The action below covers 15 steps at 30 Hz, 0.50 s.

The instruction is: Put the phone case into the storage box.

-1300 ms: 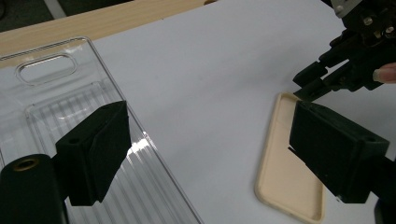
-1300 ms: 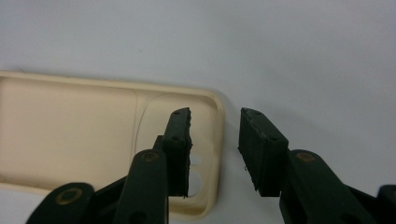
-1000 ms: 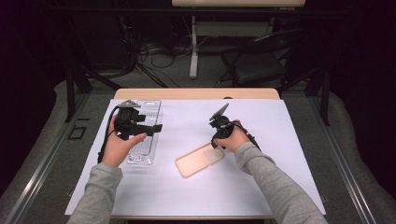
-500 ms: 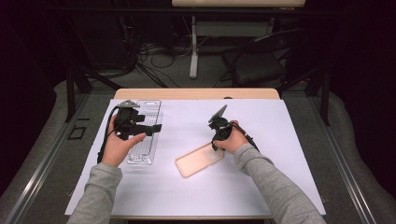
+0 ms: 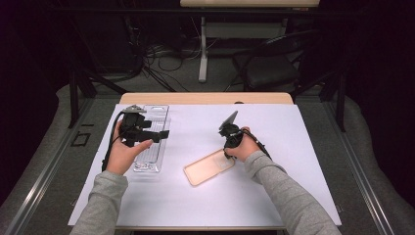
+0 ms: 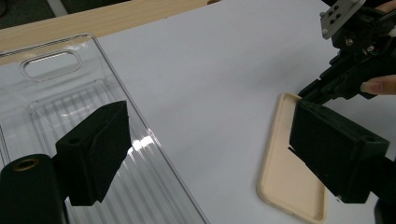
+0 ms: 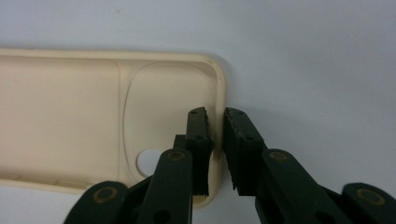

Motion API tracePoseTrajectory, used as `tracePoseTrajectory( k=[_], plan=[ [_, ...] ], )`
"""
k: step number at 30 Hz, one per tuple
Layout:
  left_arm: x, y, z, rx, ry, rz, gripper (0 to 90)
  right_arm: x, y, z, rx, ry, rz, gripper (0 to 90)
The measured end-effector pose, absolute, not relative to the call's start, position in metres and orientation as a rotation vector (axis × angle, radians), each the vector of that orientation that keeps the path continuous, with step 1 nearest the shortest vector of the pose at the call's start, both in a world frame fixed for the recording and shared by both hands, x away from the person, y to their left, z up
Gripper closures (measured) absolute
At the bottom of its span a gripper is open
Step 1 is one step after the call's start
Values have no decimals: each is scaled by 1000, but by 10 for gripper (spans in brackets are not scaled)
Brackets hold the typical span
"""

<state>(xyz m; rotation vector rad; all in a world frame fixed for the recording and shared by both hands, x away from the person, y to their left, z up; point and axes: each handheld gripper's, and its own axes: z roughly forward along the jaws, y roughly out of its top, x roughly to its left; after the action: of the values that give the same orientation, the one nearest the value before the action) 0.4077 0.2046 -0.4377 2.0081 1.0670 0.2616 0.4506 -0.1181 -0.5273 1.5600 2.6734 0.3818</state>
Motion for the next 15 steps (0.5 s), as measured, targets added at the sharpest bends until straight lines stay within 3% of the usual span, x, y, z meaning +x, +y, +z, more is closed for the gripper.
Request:
tracePoseTrajectory(
  k=[15],
  plan=[
    [408, 205, -438, 2003, 1073, 264, 126, 451, -121, -527, 1624, 2660, 366, 859]
  ],
)
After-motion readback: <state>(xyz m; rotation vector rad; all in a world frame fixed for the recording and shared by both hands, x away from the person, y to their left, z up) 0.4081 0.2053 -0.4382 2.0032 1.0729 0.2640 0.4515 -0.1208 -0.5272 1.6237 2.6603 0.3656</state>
